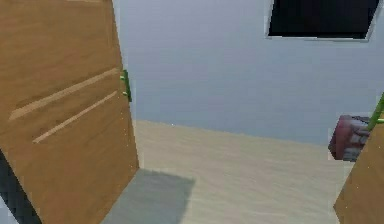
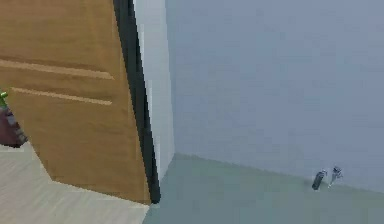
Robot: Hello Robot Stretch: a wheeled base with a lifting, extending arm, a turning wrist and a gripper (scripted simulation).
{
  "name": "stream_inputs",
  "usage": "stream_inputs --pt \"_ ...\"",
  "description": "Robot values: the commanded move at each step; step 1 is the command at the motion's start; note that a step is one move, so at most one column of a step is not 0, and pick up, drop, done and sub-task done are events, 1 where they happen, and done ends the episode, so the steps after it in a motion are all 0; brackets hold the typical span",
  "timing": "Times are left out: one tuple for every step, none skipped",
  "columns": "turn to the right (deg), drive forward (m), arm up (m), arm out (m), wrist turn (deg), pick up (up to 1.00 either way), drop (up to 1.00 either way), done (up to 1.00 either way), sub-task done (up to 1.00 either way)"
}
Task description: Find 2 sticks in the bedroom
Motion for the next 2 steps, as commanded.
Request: stream_inputs --pt "0.0 1.0 0.0 0.0 0.0 0.0 0.0 0.0 0.0" --pt "6.0 0.0 0.0 0.0 0.0 0.0 0.0 0.0 0.0"
